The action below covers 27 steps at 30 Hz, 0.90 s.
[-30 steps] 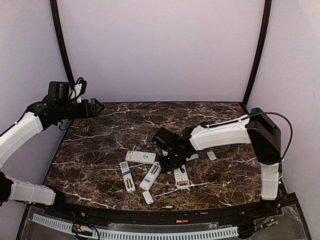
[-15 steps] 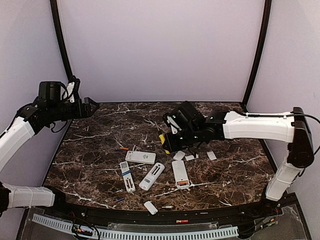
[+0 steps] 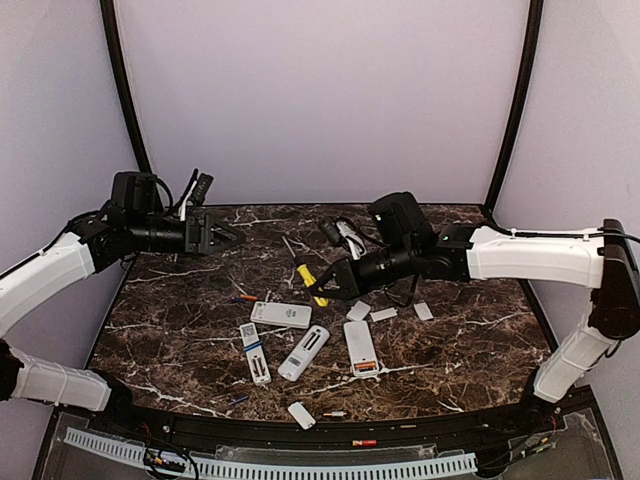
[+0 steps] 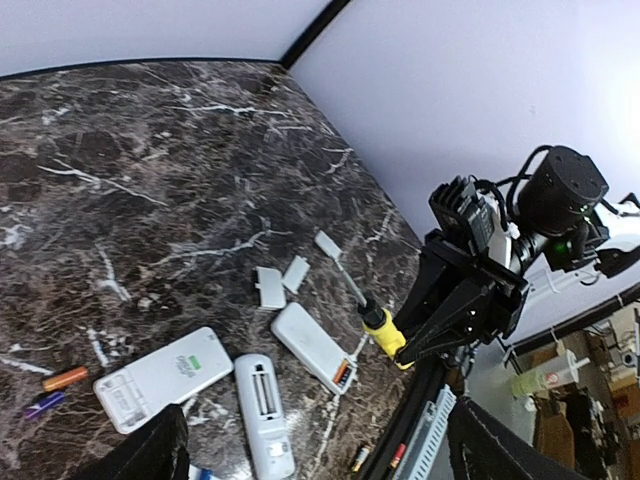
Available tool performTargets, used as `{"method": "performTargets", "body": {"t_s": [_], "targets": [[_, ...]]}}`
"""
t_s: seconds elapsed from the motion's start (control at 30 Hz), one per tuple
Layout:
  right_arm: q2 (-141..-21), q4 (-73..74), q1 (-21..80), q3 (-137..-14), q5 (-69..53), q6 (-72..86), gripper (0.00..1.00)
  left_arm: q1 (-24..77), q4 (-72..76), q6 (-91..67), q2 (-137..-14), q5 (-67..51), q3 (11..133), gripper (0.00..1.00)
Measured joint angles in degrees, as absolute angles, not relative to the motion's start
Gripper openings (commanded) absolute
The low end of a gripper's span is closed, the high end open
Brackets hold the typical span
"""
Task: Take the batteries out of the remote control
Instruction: Pass from the right arm to the left
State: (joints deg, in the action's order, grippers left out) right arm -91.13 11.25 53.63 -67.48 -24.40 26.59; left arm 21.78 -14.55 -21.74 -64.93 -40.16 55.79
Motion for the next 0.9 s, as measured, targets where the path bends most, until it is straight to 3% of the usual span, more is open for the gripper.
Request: {"method": "performTargets", "body": {"t_s": [0.3, 0.5, 0.73, 0.9], "targets": [[-90.26, 4.29, 54.22, -67.59, -34.72, 27.24, 0.0, 26.85, -0.78, -30.65, -70.08, -51.07, 54.11, 0.85], [-90.37, 6.92, 55.64, -69.36, -33.06, 26.0, 0.0, 26.85, 11.07, -40.25, -71.29, -53.39, 51.9, 0.63], [-92.4, 10.74, 58.41, -74.22, -28.12, 23.75, 0.0, 26.85, 11.81, -44.62, -74.32, -52.01, 52.05, 0.41], [-94.17, 14.5, 59.0, -76.09, -24.34, 22.28, 0.0, 26.85, 10.39, -45.8, -74.67, -51.13, 52.42, 0.34]]}}
